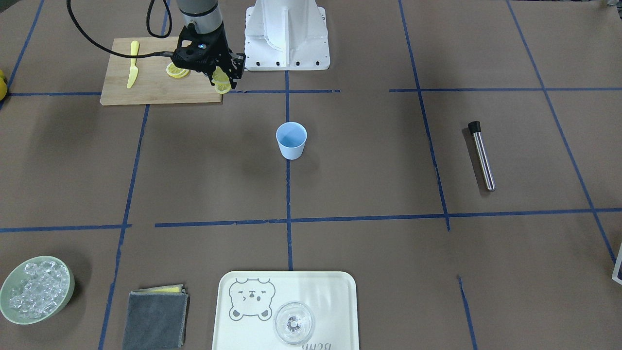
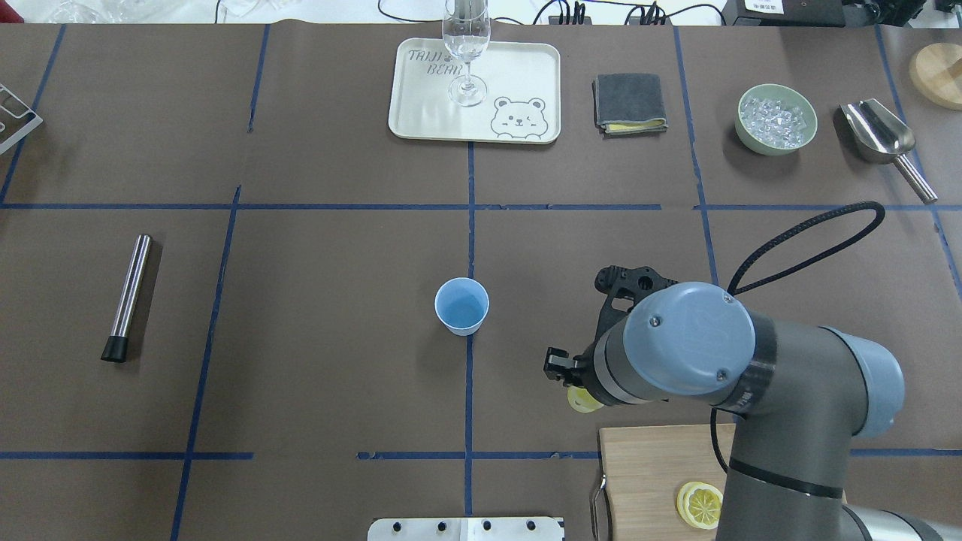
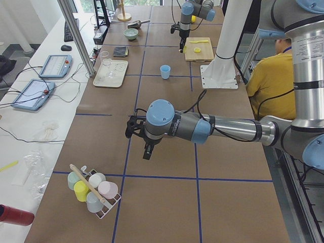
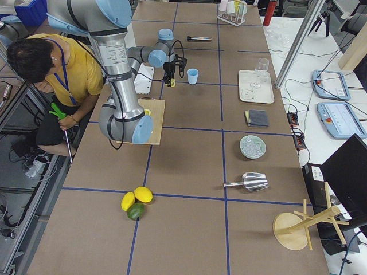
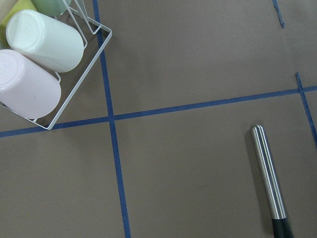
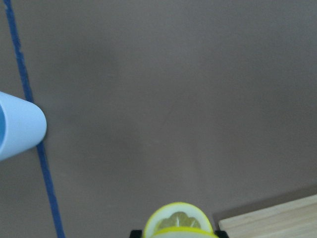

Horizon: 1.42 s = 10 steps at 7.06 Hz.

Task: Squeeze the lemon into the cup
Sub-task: 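Lift the lemon slices with the right gripper and carry them toward the blue cup, then lower the lemon slices into the blue cup and open the right gripper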

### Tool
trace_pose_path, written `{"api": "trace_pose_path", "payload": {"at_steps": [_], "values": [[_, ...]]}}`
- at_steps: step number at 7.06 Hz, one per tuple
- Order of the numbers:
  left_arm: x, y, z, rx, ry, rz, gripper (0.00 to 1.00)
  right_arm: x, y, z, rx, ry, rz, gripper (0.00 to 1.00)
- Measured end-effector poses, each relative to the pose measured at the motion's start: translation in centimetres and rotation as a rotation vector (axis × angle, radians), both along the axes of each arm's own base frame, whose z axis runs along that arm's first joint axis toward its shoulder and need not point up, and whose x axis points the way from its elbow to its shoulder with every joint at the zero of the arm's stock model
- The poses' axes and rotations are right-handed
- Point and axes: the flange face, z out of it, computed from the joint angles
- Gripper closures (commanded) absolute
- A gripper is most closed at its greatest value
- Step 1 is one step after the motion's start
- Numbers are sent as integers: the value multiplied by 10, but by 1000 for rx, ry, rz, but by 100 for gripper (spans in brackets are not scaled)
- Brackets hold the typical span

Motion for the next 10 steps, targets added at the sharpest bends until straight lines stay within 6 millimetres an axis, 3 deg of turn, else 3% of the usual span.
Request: {"api": "trace_pose_path", "payload": {"at_steps": [3,6,9,10], "values": [[-1,1,-4,8,0,-3,0,-21,-50,-46,-7,-44,51,38],[-4,2,-6,11,0,-10,0,-63,-92,-89,-14,-52,90,31],[-11,3,-6,10,0,-27,0,-109,-114,-77,-31,-54,103,30],[-12,3,-6,10,0,-30,0,-115,-114,-76,-37,-53,103,22]]}}
